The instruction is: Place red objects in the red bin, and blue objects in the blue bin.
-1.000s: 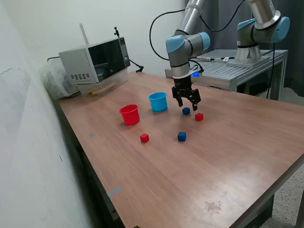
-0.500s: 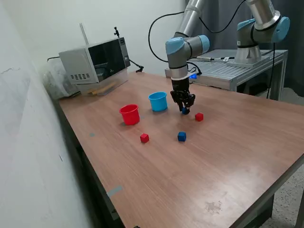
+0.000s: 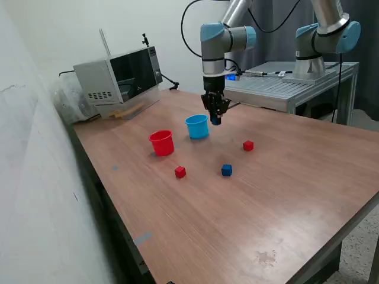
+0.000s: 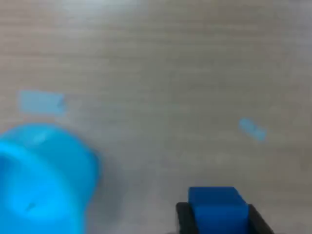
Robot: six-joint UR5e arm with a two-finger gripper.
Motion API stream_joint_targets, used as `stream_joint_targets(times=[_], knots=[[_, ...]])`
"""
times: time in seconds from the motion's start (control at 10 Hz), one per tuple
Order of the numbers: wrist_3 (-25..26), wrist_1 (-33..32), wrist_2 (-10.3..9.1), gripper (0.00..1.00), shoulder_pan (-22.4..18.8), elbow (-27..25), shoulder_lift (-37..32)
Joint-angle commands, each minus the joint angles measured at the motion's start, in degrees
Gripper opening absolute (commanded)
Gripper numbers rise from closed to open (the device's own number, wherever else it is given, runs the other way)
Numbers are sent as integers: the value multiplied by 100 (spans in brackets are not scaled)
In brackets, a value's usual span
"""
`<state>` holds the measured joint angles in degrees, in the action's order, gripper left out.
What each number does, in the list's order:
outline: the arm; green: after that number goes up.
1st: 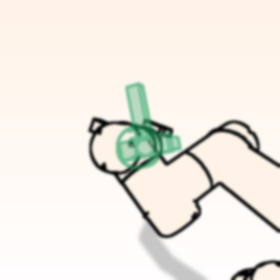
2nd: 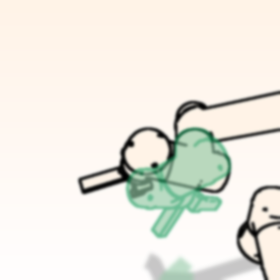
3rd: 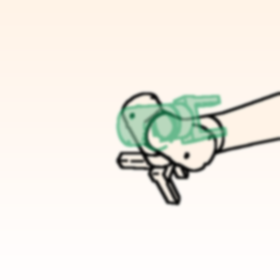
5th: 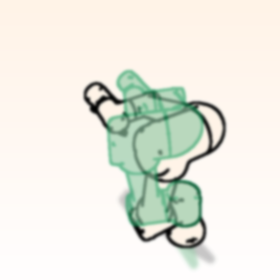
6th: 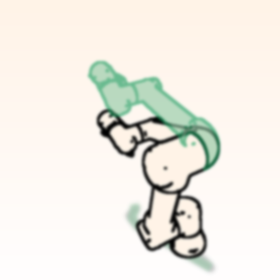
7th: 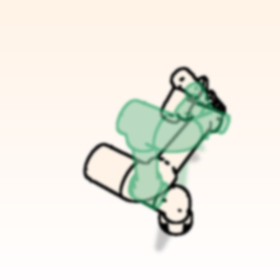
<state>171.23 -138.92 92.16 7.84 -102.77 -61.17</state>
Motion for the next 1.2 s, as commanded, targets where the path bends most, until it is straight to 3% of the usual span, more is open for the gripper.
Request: stream_joint_targets(times=[0.0,0.3,0.7,0.8,1.1], knots=[[42,14,-5,0,366,37,-447],[199,5,-14,0,788,55,-440],[191,233,-49,0,1018,125,-186],[191,443,-49,100,1018,186,-115],[200,497,-40,100,922,467,-97]])
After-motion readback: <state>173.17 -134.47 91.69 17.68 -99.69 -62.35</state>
